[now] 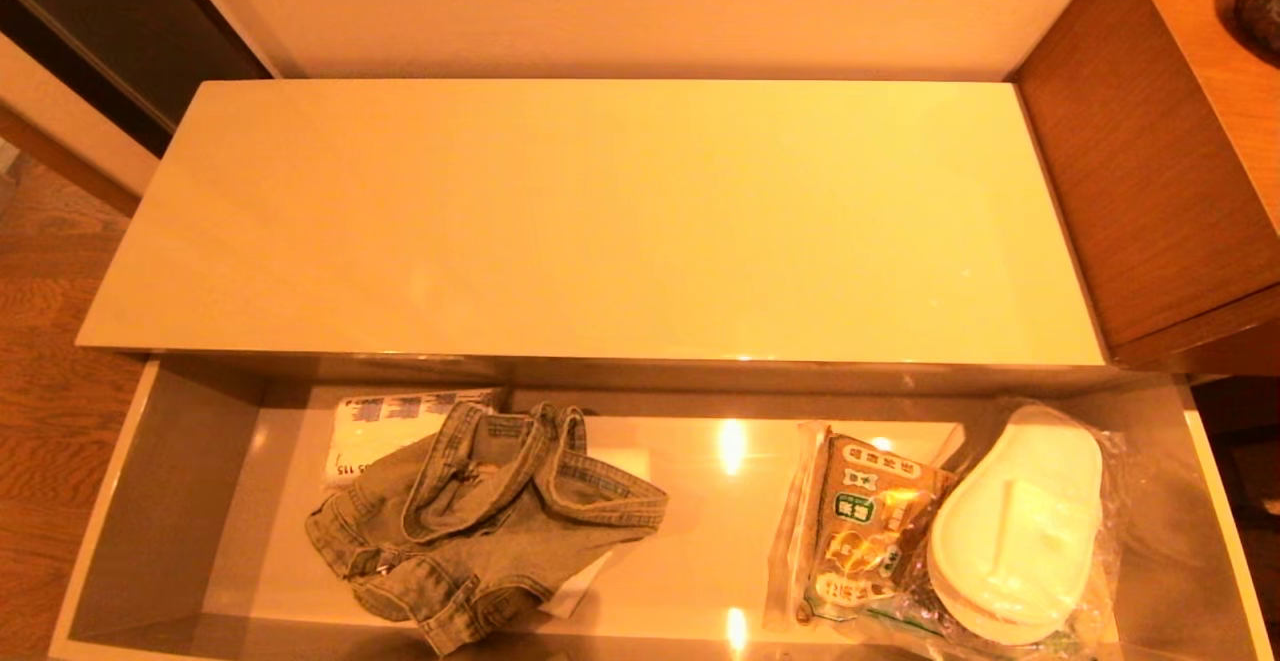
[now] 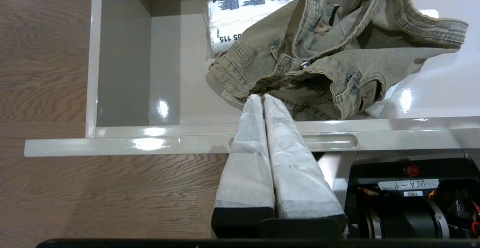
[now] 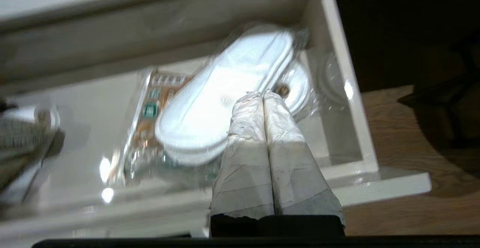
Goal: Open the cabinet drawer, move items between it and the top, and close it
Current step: Take out the disposable slippers from the drawer
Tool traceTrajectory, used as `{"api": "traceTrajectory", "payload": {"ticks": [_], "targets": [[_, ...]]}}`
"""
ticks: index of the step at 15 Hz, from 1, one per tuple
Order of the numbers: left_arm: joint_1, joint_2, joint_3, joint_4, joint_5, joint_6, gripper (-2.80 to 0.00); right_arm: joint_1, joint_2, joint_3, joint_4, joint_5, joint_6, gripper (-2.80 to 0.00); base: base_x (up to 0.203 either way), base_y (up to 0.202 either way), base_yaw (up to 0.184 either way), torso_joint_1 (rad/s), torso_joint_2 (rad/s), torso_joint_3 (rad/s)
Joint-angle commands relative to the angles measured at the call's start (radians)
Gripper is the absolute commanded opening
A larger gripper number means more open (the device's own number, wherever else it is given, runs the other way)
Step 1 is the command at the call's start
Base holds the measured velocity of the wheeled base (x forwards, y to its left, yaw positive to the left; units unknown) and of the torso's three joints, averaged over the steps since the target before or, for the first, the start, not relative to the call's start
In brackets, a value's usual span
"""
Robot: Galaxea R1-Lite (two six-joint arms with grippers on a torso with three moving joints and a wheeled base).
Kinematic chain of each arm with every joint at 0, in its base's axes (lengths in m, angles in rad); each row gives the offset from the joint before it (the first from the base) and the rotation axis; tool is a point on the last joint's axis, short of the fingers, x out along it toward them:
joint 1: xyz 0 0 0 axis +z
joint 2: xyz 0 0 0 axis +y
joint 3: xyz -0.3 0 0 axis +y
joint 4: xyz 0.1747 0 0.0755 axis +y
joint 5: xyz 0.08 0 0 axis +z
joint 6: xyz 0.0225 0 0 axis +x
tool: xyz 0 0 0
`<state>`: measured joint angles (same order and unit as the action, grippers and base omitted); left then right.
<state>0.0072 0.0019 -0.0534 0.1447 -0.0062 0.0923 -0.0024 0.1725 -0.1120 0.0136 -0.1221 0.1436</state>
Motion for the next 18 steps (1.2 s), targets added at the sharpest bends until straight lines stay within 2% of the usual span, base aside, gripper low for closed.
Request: {"api": "traceTrajectory", "payload": {"ticks": [1,4,18], "targets": [[0.000,0.000,0.000,0.001,0.000,0.001,-2.80,0.012,-0.082,0.032,0.005,0.024,-0.013,-2.80,0.000,0.000,0.000,0.000,0.00,0.000],[0.000,0.000,0.000,0.001,0.000,0.000,-2.80,0.013,-0.176,0.112,-0.053,0.100,-0.068,-2.80,0.000,0.000,0.000,0.000,0.00,0.000],[0.000,0.000,0.000,0.001,-0.001,-0.003,-2.80,0.013,-0.176,0.114,-0.054,0.101,-0.067,-2.80,0.000,0.000,0.000,0.000,0.00,0.000]]}}
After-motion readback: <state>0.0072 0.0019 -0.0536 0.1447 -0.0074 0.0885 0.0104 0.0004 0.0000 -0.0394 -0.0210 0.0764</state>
